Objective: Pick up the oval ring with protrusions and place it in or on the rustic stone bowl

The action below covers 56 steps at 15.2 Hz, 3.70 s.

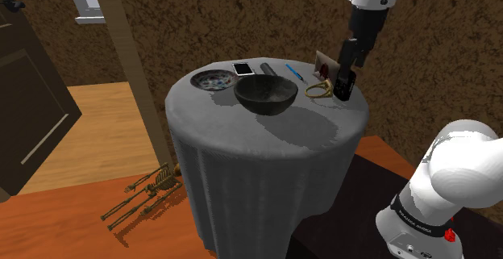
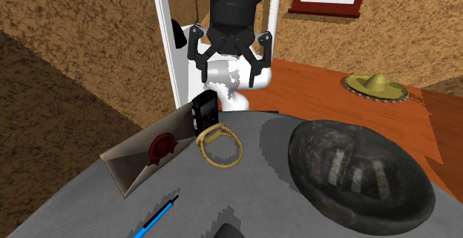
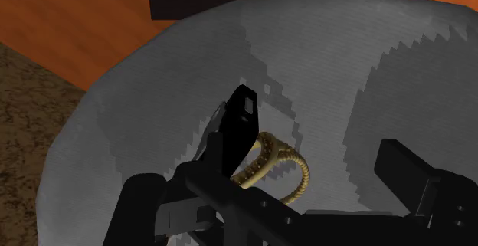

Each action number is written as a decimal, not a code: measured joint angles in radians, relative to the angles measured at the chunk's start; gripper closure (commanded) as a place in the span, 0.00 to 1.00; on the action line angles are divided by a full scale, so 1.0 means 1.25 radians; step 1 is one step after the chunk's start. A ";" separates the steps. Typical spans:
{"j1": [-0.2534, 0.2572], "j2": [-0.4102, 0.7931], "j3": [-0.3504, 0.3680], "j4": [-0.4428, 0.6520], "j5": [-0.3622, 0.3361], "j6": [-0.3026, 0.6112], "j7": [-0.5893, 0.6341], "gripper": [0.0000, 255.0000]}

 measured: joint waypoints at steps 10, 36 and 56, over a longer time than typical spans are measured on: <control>0.015 0.339 0.010 0.182 0.049 0.023 0.018 0.00; 0.016 0.374 0.011 0.106 0.078 0.073 0.016 1.00; 0.008 0.386 0.010 0.305 0.055 -0.131 0.013 1.00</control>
